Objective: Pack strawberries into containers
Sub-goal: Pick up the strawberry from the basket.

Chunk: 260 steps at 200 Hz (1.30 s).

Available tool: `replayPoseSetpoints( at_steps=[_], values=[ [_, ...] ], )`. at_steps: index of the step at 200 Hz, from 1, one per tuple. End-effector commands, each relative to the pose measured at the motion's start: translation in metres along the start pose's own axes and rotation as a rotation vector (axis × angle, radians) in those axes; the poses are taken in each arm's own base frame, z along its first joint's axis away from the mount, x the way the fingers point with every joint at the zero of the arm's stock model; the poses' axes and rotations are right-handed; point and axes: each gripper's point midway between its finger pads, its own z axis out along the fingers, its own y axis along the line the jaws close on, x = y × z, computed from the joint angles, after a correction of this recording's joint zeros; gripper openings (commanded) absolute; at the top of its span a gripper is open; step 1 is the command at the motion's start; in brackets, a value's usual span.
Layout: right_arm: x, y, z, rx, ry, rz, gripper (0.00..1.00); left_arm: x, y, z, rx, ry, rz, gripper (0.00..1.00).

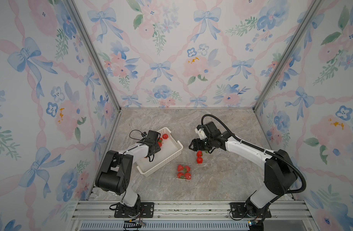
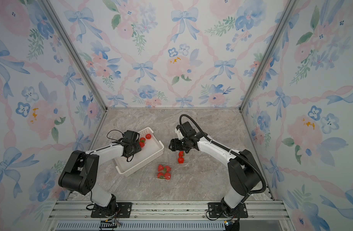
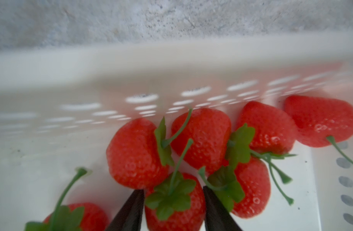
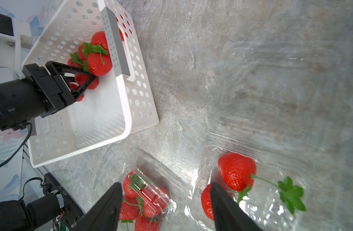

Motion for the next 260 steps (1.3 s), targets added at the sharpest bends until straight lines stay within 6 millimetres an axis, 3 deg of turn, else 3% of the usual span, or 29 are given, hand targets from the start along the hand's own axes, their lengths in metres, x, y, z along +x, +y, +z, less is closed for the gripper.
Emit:
replayPoseSetpoints(
  at_steps=[1,41,69,130,153,177,209,234,260],
  values=[
    [0.0,0.001,0.003,0.0,0.013,0.0,0.71,-0.001,0.001,0.005,-0.011,0.008,0.015,0.42],
    [0.002,-0.002,0.002,0.012,0.019,0.003,0.71,0.002,0.0,-0.002,0.017,0.012,0.021,0.31],
    [0.005,-0.012,0.0,0.037,0.027,0.015,0.71,0.005,-0.007,-0.016,0.077,0.012,0.029,0.28],
    [0.009,-0.045,-0.027,0.08,-0.006,0.088,0.72,0.017,-0.057,-0.074,0.295,-0.023,0.06,0.29],
    [0.014,-0.062,-0.037,0.109,-0.013,0.123,0.72,0.029,-0.089,-0.091,0.364,-0.016,0.099,0.29],
    [0.021,-0.082,-0.047,0.146,-0.015,0.165,0.72,0.047,-0.134,-0.11,0.443,-0.001,0.174,0.29],
    [0.033,-0.106,-0.058,0.177,-0.027,0.232,0.73,0.085,-0.2,-0.135,0.544,0.033,0.297,0.28],
    [0.04,-0.117,-0.064,0.191,-0.035,0.265,0.73,0.118,-0.236,-0.136,0.576,0.076,0.385,0.28],
    [0.046,-0.125,-0.067,0.201,-0.041,0.287,0.73,0.15,-0.258,-0.129,0.586,0.123,0.456,0.27]
  ],
)
